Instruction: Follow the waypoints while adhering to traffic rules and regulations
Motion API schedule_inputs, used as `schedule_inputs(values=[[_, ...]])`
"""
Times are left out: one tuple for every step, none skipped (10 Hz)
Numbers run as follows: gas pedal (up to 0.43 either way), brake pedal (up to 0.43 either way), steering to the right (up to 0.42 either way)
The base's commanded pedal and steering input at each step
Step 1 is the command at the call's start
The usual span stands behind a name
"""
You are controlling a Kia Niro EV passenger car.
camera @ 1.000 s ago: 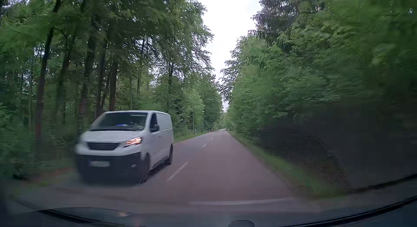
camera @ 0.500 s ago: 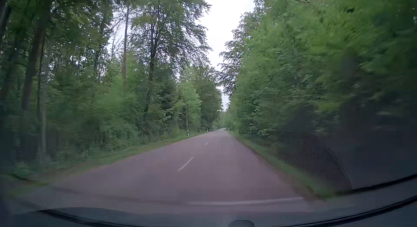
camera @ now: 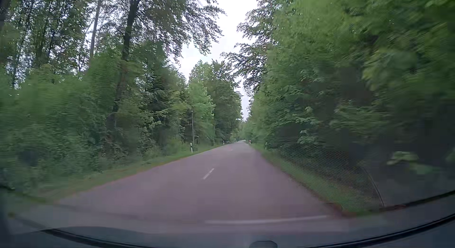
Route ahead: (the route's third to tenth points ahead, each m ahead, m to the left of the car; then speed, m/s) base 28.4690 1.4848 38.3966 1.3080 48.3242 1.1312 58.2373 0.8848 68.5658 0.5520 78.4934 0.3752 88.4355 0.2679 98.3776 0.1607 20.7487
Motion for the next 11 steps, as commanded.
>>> schedule_inputs(values=[[0.209, 0.000, -0.003], [0.209, 0.000, -0.002], [0.209, 0.000, -0.002], [0.209, 0.000, -0.002], [0.209, 0.000, -0.002], [0.209, 0.000, -0.002], [0.209, 0.000, -0.002], [0.209, 0.000, -0.002], [0.209, 0.000, -0.002], [0.209, 0.000, -0.002], [0.209, 0.000, -0.002]])
